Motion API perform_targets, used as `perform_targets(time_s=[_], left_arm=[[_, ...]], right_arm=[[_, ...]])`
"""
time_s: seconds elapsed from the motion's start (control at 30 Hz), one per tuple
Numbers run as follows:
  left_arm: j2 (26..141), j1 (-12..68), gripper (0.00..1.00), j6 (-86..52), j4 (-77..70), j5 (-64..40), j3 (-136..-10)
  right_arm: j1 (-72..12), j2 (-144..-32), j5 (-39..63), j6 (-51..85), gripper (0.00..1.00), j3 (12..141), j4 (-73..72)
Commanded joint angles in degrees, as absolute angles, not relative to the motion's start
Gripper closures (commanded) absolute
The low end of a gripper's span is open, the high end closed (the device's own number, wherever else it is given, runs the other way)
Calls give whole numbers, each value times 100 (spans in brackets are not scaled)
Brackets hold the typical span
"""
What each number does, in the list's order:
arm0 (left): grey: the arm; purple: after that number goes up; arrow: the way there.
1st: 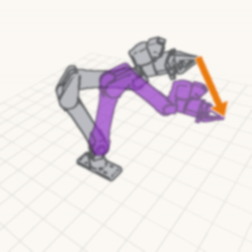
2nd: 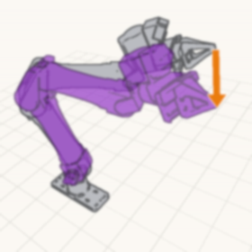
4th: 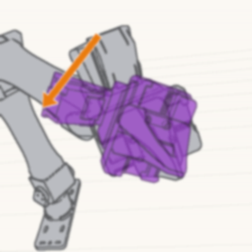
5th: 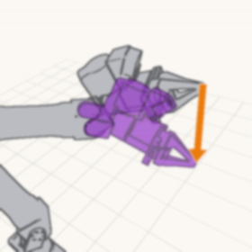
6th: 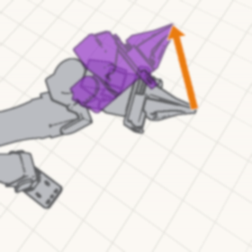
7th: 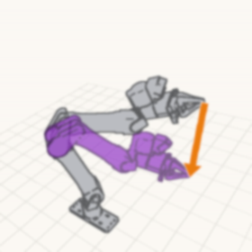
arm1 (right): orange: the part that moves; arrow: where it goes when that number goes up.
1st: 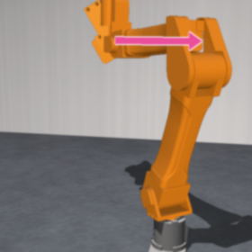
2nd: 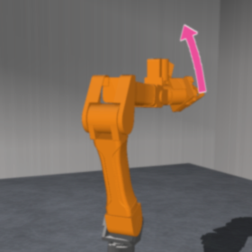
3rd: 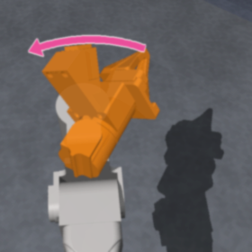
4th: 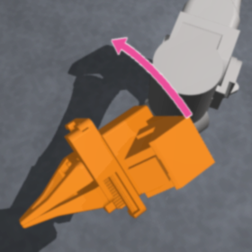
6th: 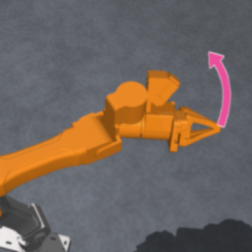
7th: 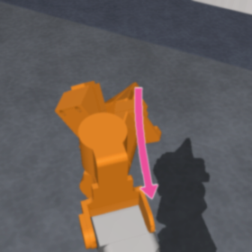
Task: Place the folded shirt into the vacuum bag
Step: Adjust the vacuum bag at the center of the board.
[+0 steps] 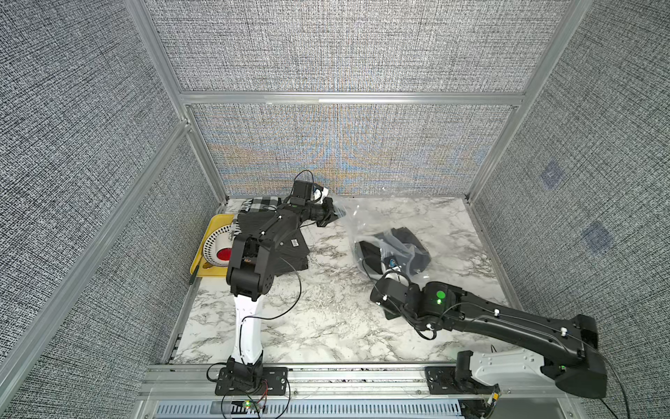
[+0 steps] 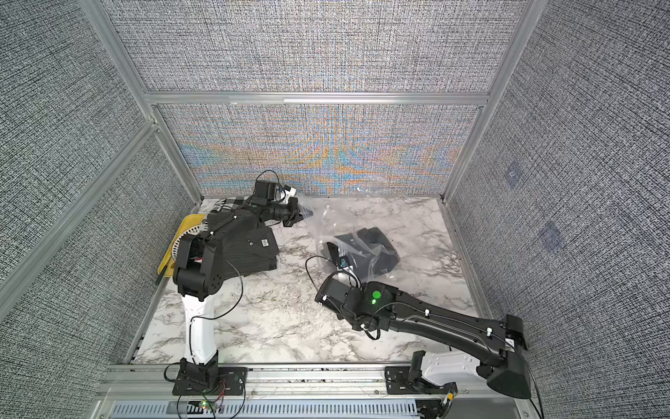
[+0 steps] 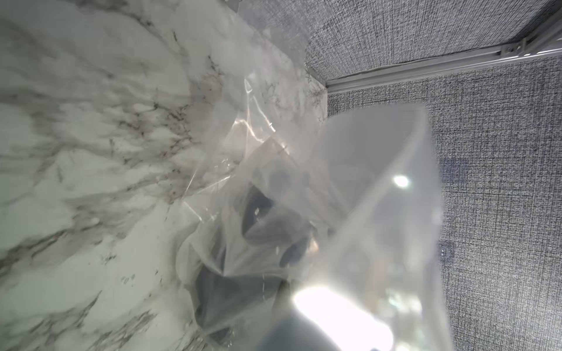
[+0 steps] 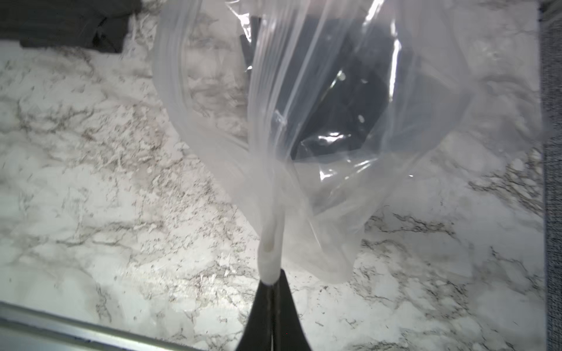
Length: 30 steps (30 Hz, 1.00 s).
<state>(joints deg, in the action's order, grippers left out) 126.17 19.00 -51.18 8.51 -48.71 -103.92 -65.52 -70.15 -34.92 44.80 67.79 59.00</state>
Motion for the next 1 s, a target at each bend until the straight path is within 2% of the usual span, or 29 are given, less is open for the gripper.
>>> perform_targets(time_s=[0.0, 0.07, 0.2, 0.27, 0.37, 0.47, 0.7, 0.87, 0.9, 0.97], left_arm=[[12902, 1995, 100, -5892, -284, -5209, -11476], [13273, 2132, 100, -6210, -298, -5228, -12851], [14495, 2414, 100, -7125, -547, -4942, -16028], [14795, 2400, 100, -7780, -1275, -4848, -16593], [14485, 2325, 100, -8744, -3061, -4876, -15389], [13775, 2285, 100, -8666, -3902, -4939, -13418], [12395, 2067, 100, -7726, -4586, -4957, -9538], [11824, 1940, 100, -6963, -4580, -4926, -7646], [11732, 1927, 100, -6791, -4502, -4933, -7397], [11531, 1892, 100, -6375, -4251, -4948, -6908]], right_arm=[[-6320, -6953, -4603, 4941, 100, 7670, 7041], [-6211, -6958, -5176, 4916, 100, 8454, 7543], [-6067, -6734, -5835, 4203, 100, 9591, 7500], [-6064, -6725, -5921, 3816, 100, 9894, 7351], [-6187, -6646, -5610, 3363, 100, 9792, 6880], [-6371, -6486, -5039, 3043, 100, 9096, 6242], [-6745, -6423, -3526, 3076, 100, 7641, 5414], [-6873, -6575, -2841, 3192, 100, 6843, 5089], [-6880, -6635, -2734, 3236, 95, 6766, 5071], [-6881, -6778, -2489, 3382, 69, 6748, 5139]])
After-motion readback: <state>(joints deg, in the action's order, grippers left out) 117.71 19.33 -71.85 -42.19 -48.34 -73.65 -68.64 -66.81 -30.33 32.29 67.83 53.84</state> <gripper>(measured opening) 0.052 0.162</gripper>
